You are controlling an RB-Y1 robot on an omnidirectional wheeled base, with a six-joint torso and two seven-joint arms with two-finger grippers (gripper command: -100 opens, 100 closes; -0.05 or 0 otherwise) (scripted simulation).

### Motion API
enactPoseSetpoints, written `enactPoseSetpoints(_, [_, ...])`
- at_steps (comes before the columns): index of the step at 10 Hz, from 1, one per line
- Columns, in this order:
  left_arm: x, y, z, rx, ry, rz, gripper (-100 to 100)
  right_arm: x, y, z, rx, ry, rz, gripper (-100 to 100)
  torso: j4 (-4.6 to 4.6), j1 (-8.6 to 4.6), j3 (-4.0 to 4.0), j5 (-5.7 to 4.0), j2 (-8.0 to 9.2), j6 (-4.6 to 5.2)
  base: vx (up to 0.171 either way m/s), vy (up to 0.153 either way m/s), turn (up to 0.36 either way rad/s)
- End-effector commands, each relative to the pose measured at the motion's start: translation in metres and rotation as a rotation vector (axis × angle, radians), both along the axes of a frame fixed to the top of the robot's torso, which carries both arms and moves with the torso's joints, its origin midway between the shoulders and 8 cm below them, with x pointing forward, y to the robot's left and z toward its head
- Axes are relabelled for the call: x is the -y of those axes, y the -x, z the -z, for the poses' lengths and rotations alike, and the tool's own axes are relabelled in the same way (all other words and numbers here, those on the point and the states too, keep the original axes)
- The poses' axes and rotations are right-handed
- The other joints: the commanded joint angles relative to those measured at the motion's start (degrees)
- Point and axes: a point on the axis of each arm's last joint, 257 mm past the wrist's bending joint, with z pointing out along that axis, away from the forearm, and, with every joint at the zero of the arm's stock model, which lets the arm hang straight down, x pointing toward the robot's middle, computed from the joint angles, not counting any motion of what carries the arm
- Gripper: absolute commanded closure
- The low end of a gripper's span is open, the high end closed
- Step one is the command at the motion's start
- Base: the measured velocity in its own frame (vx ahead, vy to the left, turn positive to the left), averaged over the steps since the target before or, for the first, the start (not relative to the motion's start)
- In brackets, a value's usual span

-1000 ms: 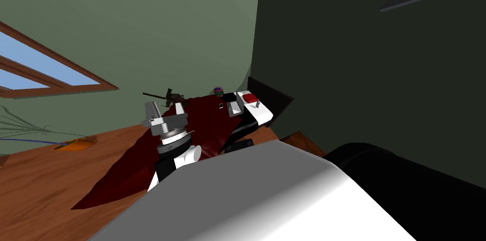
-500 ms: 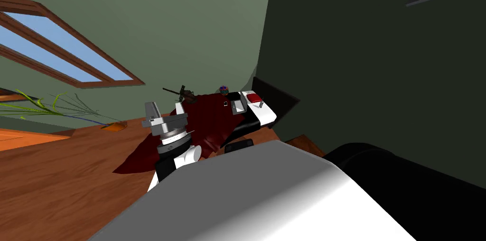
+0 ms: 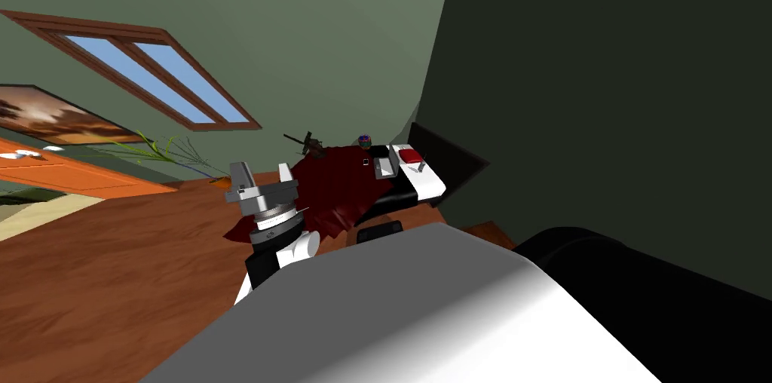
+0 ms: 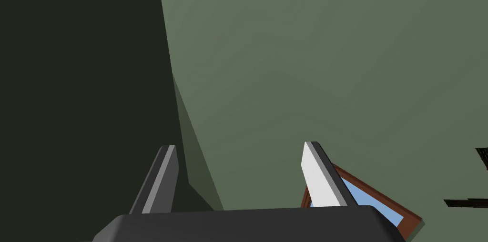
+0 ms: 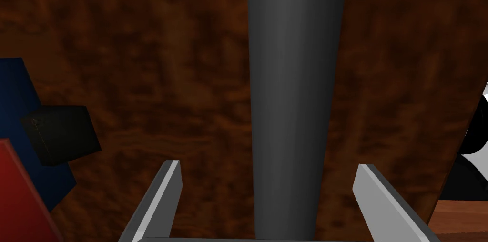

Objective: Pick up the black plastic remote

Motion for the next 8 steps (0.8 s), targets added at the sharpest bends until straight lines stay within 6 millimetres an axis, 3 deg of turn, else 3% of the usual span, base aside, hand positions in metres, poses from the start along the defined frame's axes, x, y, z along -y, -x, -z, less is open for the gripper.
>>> enactPoseSetpoints(1, [0.000, 0.000, 0.000, 0.000, 0.000, 0.000, 0, -0.003, 0.002, 0.001, 0.000, 0.001, 0.030, -100, 0.00, 0.00, 0.00, 0.00, 0.00, 0.00, -0.072, 0.011, 0.152])
enactPoseSetpoints(6, [0.000, 0.000, 0.000, 0.000, 0.000, 0.000, 0, -0.021, 0.013, 0.007, -0.002, 0.006, 0.148, -100, -0.01, -0.03, -0.01, -0.01, -0.03, 0.06, -0.077, 0.012, 0.212])
enactPoseSetpoints(8, [0.000, 0.000, 0.000, 0.000, 0.000, 0.000, 0, -0.019, 0.012, 0.007, -0.002, 0.006, 0.145, -100, -0.02, -0.05, -0.01, -0.06, -0.03, 0.09, -0.040, 0.012, 0.072])
